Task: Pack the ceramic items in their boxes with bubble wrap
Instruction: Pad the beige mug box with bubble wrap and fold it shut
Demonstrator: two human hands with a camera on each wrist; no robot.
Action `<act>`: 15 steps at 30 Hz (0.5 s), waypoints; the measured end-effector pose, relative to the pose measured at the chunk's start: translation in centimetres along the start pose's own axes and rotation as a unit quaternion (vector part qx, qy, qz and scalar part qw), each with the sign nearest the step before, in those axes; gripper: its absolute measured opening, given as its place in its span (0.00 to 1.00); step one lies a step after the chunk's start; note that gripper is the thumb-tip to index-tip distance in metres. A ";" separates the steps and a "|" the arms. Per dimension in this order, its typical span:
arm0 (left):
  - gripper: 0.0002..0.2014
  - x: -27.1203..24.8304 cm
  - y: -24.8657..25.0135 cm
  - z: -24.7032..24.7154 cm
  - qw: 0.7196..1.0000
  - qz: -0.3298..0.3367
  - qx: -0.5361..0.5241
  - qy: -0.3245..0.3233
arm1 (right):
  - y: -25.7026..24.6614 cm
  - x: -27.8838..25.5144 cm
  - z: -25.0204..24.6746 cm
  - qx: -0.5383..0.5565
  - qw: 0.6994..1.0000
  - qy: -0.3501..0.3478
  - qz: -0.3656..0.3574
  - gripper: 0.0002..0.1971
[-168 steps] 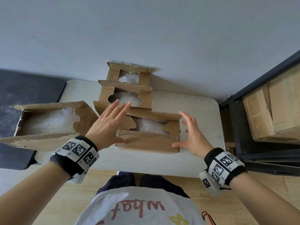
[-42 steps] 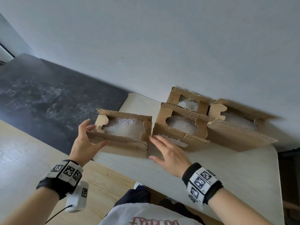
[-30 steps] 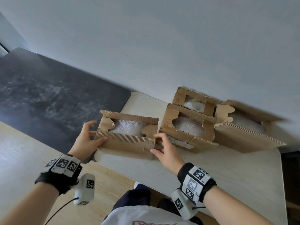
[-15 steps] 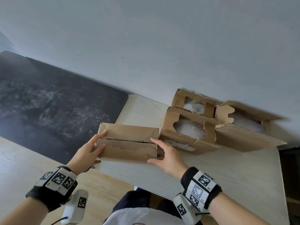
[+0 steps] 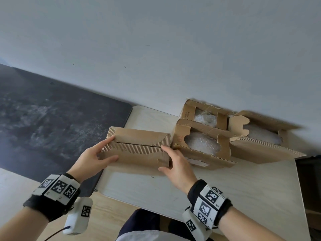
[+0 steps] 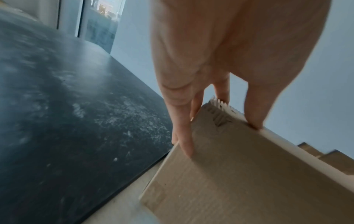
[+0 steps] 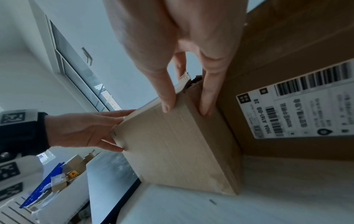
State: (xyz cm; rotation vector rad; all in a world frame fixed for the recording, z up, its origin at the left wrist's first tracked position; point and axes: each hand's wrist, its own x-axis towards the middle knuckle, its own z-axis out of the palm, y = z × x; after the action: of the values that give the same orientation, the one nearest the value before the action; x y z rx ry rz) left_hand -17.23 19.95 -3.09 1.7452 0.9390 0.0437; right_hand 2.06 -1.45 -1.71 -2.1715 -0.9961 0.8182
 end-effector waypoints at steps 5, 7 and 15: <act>0.39 1.2 1.2 -0.5 0.998 0.010 0.067 -0.007 | -0.9 0.6 -0.5 -0.128 0.991 -0.021 -0.013 0.35; 0.40 1.4 1.2 -0.4 0.997 0.018 0.071 -0.013 | -1.5 0.2 -1.0 -0.278 0.959 -0.030 -0.042 0.36; 0.52 1.2 1.0 0.9 0.950 0.034 0.310 0.030 | -0.7 2.2 -2.8 -0.524 0.836 -0.097 -0.133 0.61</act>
State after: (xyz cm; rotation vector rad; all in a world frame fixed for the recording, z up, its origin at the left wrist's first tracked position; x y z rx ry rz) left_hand -15.48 19.89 -3.08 2.3661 1.0015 -0.1713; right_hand 5.00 -0.04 -0.02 -2.7028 -2.1727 0.3553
